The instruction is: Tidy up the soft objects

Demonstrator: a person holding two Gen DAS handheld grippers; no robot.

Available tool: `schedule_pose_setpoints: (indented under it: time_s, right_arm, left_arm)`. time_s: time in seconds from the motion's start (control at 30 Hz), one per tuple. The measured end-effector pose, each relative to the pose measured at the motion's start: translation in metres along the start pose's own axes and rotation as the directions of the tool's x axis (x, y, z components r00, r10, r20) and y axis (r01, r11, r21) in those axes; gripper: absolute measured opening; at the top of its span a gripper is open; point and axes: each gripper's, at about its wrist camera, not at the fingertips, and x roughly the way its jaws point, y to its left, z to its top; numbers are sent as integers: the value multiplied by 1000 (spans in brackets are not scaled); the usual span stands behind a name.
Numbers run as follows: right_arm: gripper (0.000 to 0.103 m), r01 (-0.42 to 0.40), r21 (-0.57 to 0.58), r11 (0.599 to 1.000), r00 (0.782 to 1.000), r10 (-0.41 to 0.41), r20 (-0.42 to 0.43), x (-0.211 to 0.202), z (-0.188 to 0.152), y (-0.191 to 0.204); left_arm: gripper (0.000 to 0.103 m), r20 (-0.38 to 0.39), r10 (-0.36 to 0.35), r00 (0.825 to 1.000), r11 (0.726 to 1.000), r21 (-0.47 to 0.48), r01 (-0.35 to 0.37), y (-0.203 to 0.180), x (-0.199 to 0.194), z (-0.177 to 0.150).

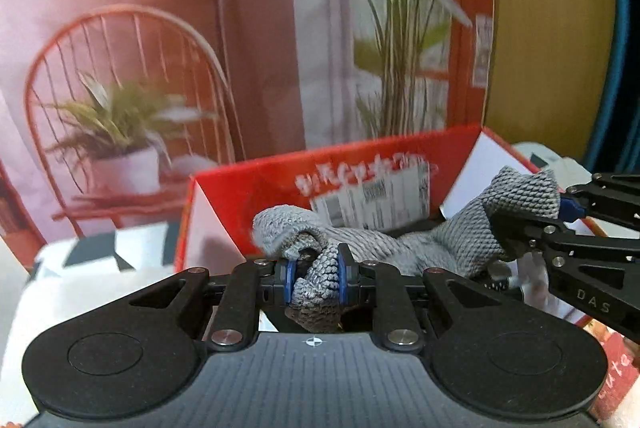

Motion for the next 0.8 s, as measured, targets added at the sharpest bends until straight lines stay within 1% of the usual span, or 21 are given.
schedule_pose_setpoints:
  time_s: [0.1, 0.2, 0.23, 0.27, 0.3, 0.33, 0.37, 0.4, 0.43, 0.47, 0.5, 0.53, 0.57, 0.6, 0.63, 0.67, 0.7, 0.77, 0.8]
  right_arm:
    - [18, -15, 41, 999, 999, 17, -50, 9, -6, -4]
    - [18, -18, 65, 998, 997, 23, -70, 13, -9, -6]
    - [18, -17, 69, 997, 997, 22, -74, 13, -10, -5]
    - [19, -15, 71, 997, 997, 21, -76, 12, -10, -7]
    - [20, -8, 73, 997, 997, 14, -77, 11, -9, -7]
    - [21, 2, 76, 997, 997, 4, -77, 9, -8, -8]
    - [25, 9, 81, 997, 997, -3, -78, 7, -6, -10]
    - [27, 16, 89, 996, 997, -9, -79, 4, -4, -11]
    - [32, 21, 96, 995, 997, -13, -81, 1, -2, -13]
    - [34, 21, 102, 995, 997, -13, -82, -3, 0, -13]
    - [36, 21, 108, 994, 997, -12, -81, -7, 2, -14]
    - [39, 20, 113, 993, 997, -11, -83, -12, 4, -14]
    - [45, 16, 119, 993, 996, -6, -85, -16, 6, -15]
    - [49, 13, 122, 992, 997, -3, -83, -22, 8, -15]
    - [56, 13, 121, 993, 997, -4, -81, -27, 11, -14]
    - [64, 14, 121, 993, 997, -4, -79, -33, 13, -14]
    - [67, 10, 124, 992, 997, 0, -78, -39, 15, -14]
    - [81, -8, 142, 990, 997, 18, -74, -52, 20, -14]
    - [85, -16, 153, 988, 997, 27, -71, -58, 23, -15]
  left_arm:
    - [21, -23, -6, 1000, 1000, 10, 7, 1, 7, -2]
    - [22, -28, -7, 1000, 1000, 8, 7, 3, 7, -3]
    - [24, -26, -8, 1000, 1000, 1, 8, 5, 5, -2]
    - [34, -21, -7, 1000, 1000, -6, 6, 5, 3, -1]
    - [41, -20, -14, 1000, 1000, -17, 14, 7, 1, 0]
    - [55, -16, -21, 1000, 999, -24, 21, 8, -2, 1]
    - [63, -9, -25, 1000, 999, -27, 25, 7, -7, 2]
    - [66, 2, -26, 1000, 999, -27, 26, 7, -12, 2]
    - [71, 10, -21, 1000, 1000, -23, 21, 6, -17, 2]
    - [78, 17, -15, 1000, 1000, -19, 16, 5, -23, 3]
    - [83, 25, -11, 1000, 1000, -20, 12, 4, -29, 3]
    - [96, 33, -9, 999, 1000, -26, 10, 4, -35, 3]
    - [103, 42, -6, 999, 999, -32, 7, 4, -40, 4]
    - [103, 57, 0, 998, 999, -42, 2, 4, -48, 4]
    - [103, 69, 6, 998, 999, -50, -3, 4, -56, 4]
    - [103, 70, 10, 997, 998, -55, -6, 4, -62, 4]
    - [103, 68, 17, 998, 998, -61, -12, 4, -68, 5]
    - [103, 66, 40, 997, 997, -70, -36, 3, -81, 6]
    - [103, 71, 53, 996, 996, -72, -48, 2, -90, 6]
